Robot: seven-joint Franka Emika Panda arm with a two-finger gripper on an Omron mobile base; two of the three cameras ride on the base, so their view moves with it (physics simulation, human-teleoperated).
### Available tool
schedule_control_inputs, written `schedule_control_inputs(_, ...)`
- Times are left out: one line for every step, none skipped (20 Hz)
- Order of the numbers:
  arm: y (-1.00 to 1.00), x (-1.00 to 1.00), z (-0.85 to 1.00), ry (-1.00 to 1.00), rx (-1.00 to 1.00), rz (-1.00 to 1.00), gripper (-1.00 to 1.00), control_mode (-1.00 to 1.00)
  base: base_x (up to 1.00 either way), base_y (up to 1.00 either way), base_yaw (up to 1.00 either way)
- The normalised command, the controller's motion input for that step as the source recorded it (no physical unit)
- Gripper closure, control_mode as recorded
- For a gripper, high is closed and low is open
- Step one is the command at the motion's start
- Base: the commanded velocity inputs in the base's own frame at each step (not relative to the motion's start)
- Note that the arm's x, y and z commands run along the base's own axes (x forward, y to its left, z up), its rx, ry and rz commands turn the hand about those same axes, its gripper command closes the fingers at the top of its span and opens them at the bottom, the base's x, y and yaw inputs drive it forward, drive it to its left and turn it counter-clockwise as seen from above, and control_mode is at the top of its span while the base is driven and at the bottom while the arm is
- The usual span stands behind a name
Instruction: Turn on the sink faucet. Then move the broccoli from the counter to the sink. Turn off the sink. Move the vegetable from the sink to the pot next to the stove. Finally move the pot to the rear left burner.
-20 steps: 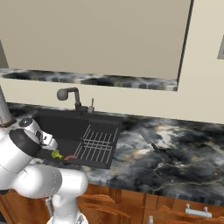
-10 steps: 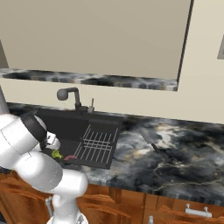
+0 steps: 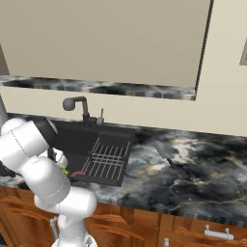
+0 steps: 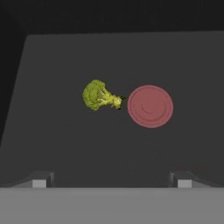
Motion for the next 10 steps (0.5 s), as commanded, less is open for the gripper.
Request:
schedule_control_inputs(0.0, 0.03, -0.19, 0.0, -0.02, -0.02, -1.0, -1.0, 0.0, 0.0, 0.0)
schedule_control_inputs(0.0, 0.04, -0.19, 0.0, -0.02, -0.02, -1.0, -1.0, 0.0, 0.0, 0.0)
schedule_control_inputs(0.0, 0.05, -0.2, 0.0, -0.02, -0.02, -1.0, -1.0, 0.0, 0.0, 0.0)
schedule_control_inputs(0.0, 0.06, -0.19, 0.0, -0.02, -0.02, -1.0, -1.0, 0.0, 0.0, 0.0)
schedule_control_inputs(0.02, 0.07, -0.18, 0.0, -0.02, -0.02, -1.0, -1.0, 0.0, 0.0, 0.0)
schedule_control_inputs(0.03, 0.07, -0.16, 0.0, -0.02, -0.02, -1.0, -1.0, 0.0, 0.0, 0.0)
schedule_control_inputs(0.05, 0.08, -0.14, 0.0, -0.02, -0.02, -1.0, -1.0, 0.0, 0.0, 0.0)
schedule_control_inputs(0.06, 0.09, -0.12, 0.0, -0.02, -0.03, -1.0, -1.0, 0.0, 0.0, 0.0)
schedule_control_inputs(0.11, 0.11, -0.1, 0.0, -0.03, -0.03, -1.0, -1.0, 0.0, 0.0, 0.0)
schedule_control_inputs(0.12, 0.11, -0.08, 0.0, -0.02, -0.04, -1.0, -1.0, 0.0, 0.0, 0.0)
